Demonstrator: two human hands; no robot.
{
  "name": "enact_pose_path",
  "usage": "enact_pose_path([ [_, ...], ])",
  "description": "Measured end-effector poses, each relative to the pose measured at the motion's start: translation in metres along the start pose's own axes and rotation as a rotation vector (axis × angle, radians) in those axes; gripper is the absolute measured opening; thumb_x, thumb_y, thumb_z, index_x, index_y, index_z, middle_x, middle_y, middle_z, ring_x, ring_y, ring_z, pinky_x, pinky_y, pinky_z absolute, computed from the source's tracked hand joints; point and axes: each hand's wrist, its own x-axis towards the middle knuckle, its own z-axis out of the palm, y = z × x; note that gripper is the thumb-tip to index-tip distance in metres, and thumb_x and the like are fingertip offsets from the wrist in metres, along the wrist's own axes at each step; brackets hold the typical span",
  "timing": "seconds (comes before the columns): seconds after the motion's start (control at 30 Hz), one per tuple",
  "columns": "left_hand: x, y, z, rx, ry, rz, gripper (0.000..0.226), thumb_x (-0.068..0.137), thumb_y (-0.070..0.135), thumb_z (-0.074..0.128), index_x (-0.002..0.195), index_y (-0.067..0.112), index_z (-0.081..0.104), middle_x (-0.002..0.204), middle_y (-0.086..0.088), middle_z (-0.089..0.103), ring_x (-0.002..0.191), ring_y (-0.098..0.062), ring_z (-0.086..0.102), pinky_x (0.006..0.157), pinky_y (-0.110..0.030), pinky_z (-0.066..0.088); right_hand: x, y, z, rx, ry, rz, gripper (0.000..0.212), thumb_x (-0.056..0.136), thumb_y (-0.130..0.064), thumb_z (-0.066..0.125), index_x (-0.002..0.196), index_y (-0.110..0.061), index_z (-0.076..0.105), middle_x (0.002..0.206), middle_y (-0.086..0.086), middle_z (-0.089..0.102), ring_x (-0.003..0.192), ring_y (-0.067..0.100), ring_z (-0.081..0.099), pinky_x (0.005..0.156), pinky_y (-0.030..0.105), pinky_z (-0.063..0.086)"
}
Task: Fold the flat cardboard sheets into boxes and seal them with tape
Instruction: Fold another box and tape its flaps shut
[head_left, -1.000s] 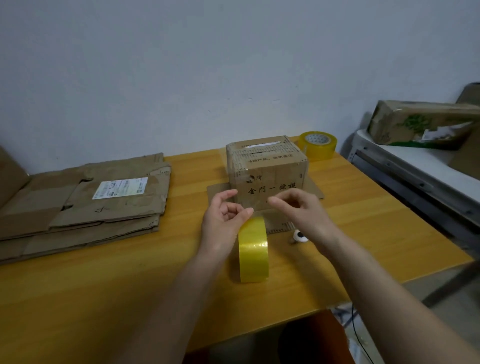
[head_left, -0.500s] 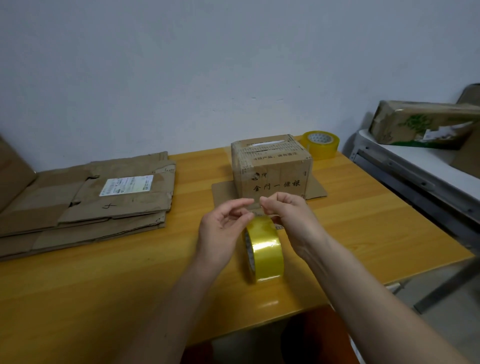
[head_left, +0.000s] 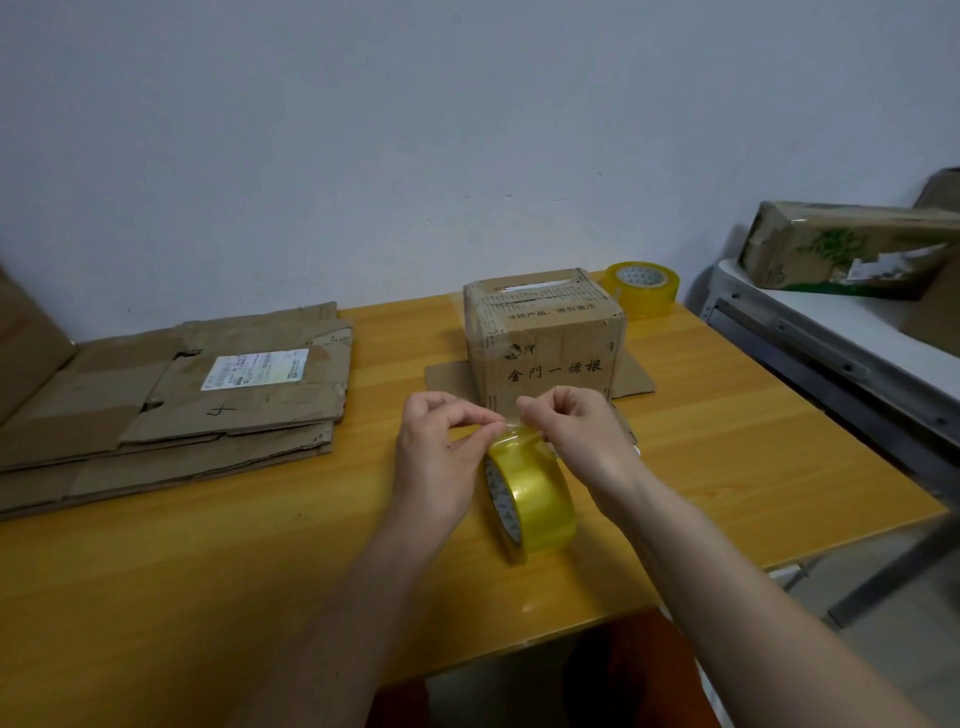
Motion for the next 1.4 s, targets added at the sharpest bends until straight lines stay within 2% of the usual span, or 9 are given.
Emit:
enact_pose_path([
  [0.13,0.003,0.002,-0.003,-0.019,-0.011,-0.009,0.016,0.08,0.012,0.074,0.076,0.027,0.069,0.1,-0.002,0.057,0.091,0.0,0.052,0.072,0.001,0.038,0.003,-0.004,-0.006,-0.099,0.042,-0.151,0.035,0.094,-0.02,0.056,0.128,-0.021,0.045,0.092,-0.002,0.059,0.088,0.016,0.062,0.077,0.033,0.052],
  [0.4,0.001,-0.002,-0.004,-0.007,-0.052,-0.023,0.013,0.083,0.017,0.072,0.079,0.029,0.069,0.099,0.003,0.06,0.091,0.0,0.054,0.073,0.0,0.039,0.003,-0.008,-0.013,-0.396,-0.061,-0.262,0.015,0.086,-0.022,0.069,0.073,-0.023,0.06,0.096,-0.006,0.064,0.089,0.009,0.06,0.078,0.028,0.051],
  [0.5,0.004,-0.006,-0.002,-0.092,-0.067,-0.108,0.012,0.085,0.019,0.071,0.079,0.029,0.071,0.097,0.001,0.064,0.093,-0.012,0.062,0.084,-0.02,0.051,-0.002,-0.007,-0.012,-0.3,-0.049,-0.2,0.014,0.087,-0.028,0.066,0.099,-0.024,0.061,0.098,-0.007,0.062,0.09,0.01,0.06,0.077,0.026,0.05],
  [0.6,0.006,-0.008,0.002,-0.17,-0.029,-0.178,0.01,0.085,0.018,0.07,0.08,0.026,0.072,0.094,-0.003,0.069,0.086,-0.016,0.067,0.073,-0.029,0.058,-0.008,-0.004,-0.016,-0.333,-0.158,0.003,0.072,0.079,-0.051,0.069,0.137,-0.025,0.037,0.104,-0.001,0.062,0.093,0.015,0.061,0.083,0.036,0.053],
  [0.7,0.006,-0.007,0.009,-0.199,0.029,-0.174,0.012,0.084,0.019,0.072,0.078,0.028,0.073,0.088,0.001,0.072,0.08,-0.012,0.067,0.064,-0.021,0.055,-0.015,0.001,-0.017,-0.174,-0.307,0.112,0.08,0.073,-0.035,0.08,0.137,-0.013,0.037,0.087,0.001,0.063,0.082,0.015,0.063,0.083,0.041,0.055],
  [0.87,0.013,0.009,0.031,-0.377,-0.02,-0.122,0.023,0.093,0.009,0.06,0.091,0.027,0.073,0.1,-0.005,0.069,0.084,-0.012,0.067,0.07,-0.024,0.058,-0.016,0.002,-0.047,-0.139,-0.093,-0.039,0.072,0.076,-0.012,0.078,0.137,-0.014,0.039,0.076,0.003,0.06,0.074,0.016,0.059,0.074,0.035,0.05],
  [1.03,0.021,0.017,0.056,0.024,-0.056,0.032,0.039,0.101,0.008,0.043,0.139,0.013,0.047,0.117,0.0,0.062,0.097,-0.012,0.06,0.087,-0.03,0.053,-0.008,0.02,-0.096,-0.581,0.158,-0.061,0.064,0.083,-0.02,0.072,0.135,-0.028,0.036,0.108,0.0,0.059,0.106,0.022,0.054,0.087,0.042,0.048],
  [1.27,0.086,0.026,0.053,0.66,-0.058,0.317,0.032,0.099,0.016,0.043,0.129,0.011,0.054,0.138,-0.007,0.047,0.13,-0.023,0.038,0.111,-0.039,0.032,0.0,0.068,-0.128,-1.075,0.126,0.199,0.036,0.089,-0.012,0.058,0.12,-0.018,0.042,0.121,0.01,0.055,0.112,0.031,0.05,0.079,0.035,0.041],
  [1.4,0.14,0.029,0.052,0.808,-0.268,0.261,0.039,0.103,0.025,0.028,0.136,0.014,0.047,0.145,-0.005,0.044,0.136,-0.022,0.034,0.118,-0.044,0.016,0.007,0.066,-0.123,-1.201,0.19,0.019,0.036,0.089,-0.019,0.062,0.12,-0.019,0.046,0.122,0.002,0.052,0.114,0.022,0.047,0.087,0.03,0.041],
])
